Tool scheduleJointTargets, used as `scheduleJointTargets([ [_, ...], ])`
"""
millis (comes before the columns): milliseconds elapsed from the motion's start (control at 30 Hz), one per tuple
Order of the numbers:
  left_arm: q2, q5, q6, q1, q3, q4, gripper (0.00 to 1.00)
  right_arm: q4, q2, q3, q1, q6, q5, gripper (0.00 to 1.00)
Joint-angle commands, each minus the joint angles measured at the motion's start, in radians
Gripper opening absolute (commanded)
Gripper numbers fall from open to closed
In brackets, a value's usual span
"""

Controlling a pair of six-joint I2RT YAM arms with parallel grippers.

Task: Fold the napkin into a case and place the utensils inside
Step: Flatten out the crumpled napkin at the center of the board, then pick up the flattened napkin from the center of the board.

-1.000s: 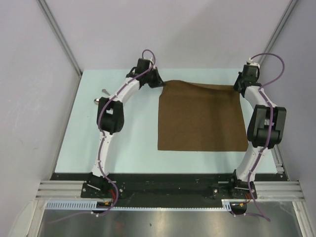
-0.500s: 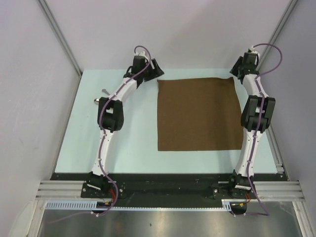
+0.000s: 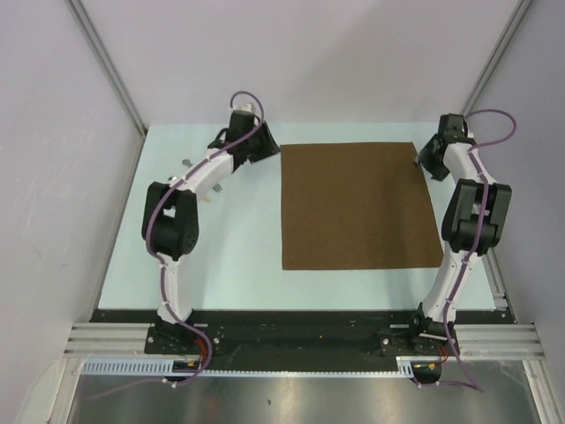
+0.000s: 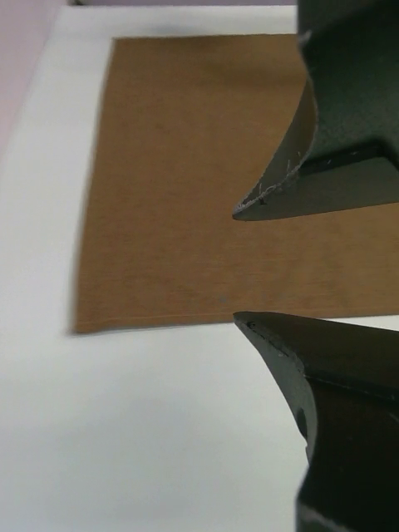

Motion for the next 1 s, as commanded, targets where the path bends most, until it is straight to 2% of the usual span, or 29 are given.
scheduleJointTargets([
  [0, -0.22, -0.056, -0.086, -0.111, -0.238, -0.124, 0.53, -0.118, -0.254, -0.243, -0.014, 0.096, 0.095, 0.61],
  [167, -0.423, -0.059, -0.085, -0.203, -0.48, -0.154, 0.55, 0.009, -0.553, -0.74, -0.075, 0.19, 0.044, 0.56],
  [300, -0.605, 0.062, -0.096, -0.228, -0.705, -0.097, 0.56, 0.016, -0.76, -0.938, -0.125, 0.198, 0.124, 0.51],
  [367, -0.698, 0.09, -0.097, -0.238, -0.805, -0.071, 0.56, 0.0, -0.802, -0.991, -0.181, 0.191, 0.133, 0.49],
  [467, -0.791, 0.11, -0.08, -0.275, -0.883, -0.049, 0.56, -0.012, -0.844, -1.063, -0.272, 0.174, 0.098, 0.47],
  [533, -0.813, 0.136, -0.039, -0.284, -0.894, -0.045, 0.56, -0.004, -0.847, -1.098, -0.286, 0.139, 0.099, 0.48],
  [767, -0.823, 0.139, 0.07, -0.285, -0.833, -0.135, 0.57, 0.08, -0.862, -1.171, -0.278, 0.066, 0.09, 0.51],
  [967, -0.803, 0.188, 0.061, -0.294, -0.861, -0.109, 0.57, 0.094, -0.925, -1.192, -0.171, 0.07, 0.142, 0.54],
])
